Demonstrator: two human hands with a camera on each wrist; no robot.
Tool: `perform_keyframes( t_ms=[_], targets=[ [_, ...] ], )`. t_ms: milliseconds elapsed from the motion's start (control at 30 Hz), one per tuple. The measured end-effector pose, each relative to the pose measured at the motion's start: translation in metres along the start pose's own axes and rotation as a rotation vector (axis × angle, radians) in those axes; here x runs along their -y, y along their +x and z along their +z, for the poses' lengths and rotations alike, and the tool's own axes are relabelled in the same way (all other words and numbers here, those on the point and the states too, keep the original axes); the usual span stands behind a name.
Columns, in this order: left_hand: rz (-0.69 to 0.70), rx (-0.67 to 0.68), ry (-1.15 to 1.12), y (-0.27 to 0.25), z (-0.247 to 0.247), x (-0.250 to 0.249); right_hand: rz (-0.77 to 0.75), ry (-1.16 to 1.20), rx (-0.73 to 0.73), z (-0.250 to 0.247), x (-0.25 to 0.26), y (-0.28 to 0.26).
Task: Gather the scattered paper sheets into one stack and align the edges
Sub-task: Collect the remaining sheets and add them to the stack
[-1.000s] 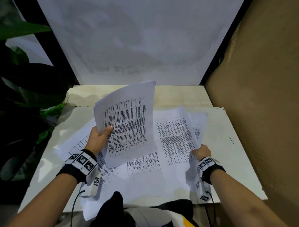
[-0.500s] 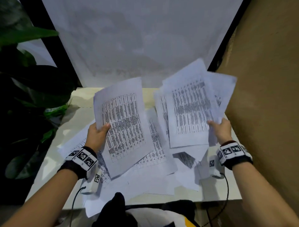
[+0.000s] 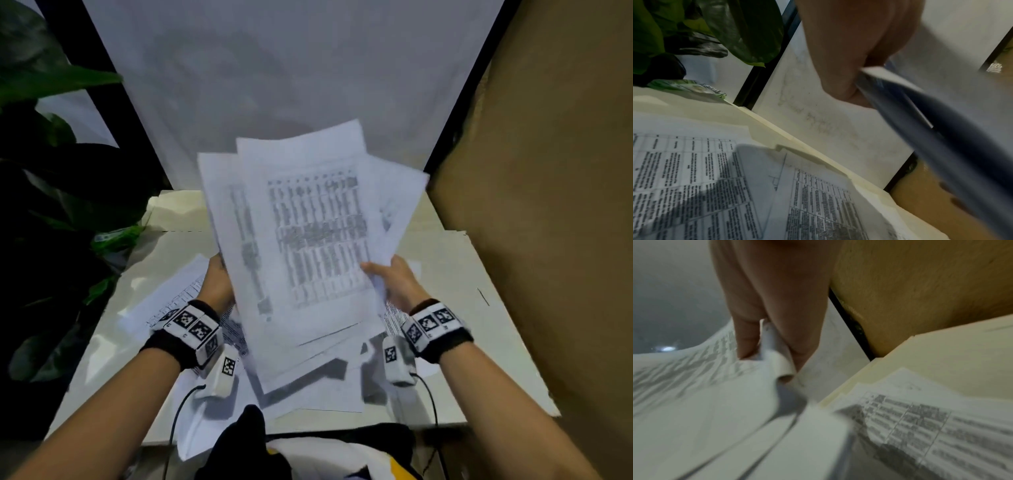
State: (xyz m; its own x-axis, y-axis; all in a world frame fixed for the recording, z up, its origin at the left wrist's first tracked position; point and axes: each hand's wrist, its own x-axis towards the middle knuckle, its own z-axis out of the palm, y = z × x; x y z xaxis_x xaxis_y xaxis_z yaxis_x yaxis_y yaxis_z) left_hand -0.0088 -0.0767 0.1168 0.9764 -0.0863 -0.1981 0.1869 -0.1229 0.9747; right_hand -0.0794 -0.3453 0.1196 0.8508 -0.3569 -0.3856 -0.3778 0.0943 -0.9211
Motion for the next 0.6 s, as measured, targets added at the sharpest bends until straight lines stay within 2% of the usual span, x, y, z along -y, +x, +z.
perform_keyframes(
  t_ms=[100, 200, 300, 400, 500, 600],
  targets=[
    [-0.105, -0.028, -0.307, -0.008, -0.002, -0.009, 0.043, 0.010, 0.106, 0.016, 0.001, -0.003],
    [-0.089, 0.058, -0.568, -0.016, -0.002, -0.022, 0.003, 0.041, 0.040, 0.022, 0.005, -0.002],
    [-0.029, 0.021, -0.532, -0.025, 0.003, -0.034, -0.063, 0.031, -0.051, 0.025, 0.009, 0.002],
    [-0.009, -0.041, -0.312, -0.019, 0.000, -0.033, -0.134, -0.016, -0.014, 0.026, 0.017, 0.002],
    [-0.011, 0.067, -0.196, -0.012, -0.004, -0.032, -0.099, -0.175, 0.010, 0.024, 0.023, 0.010],
    [0.010, 0.106, -0.124, -0.004, -0.007, -0.029, -0.045, -0.347, 0.064, 0.023, 0.026, 0.019]
  ],
)
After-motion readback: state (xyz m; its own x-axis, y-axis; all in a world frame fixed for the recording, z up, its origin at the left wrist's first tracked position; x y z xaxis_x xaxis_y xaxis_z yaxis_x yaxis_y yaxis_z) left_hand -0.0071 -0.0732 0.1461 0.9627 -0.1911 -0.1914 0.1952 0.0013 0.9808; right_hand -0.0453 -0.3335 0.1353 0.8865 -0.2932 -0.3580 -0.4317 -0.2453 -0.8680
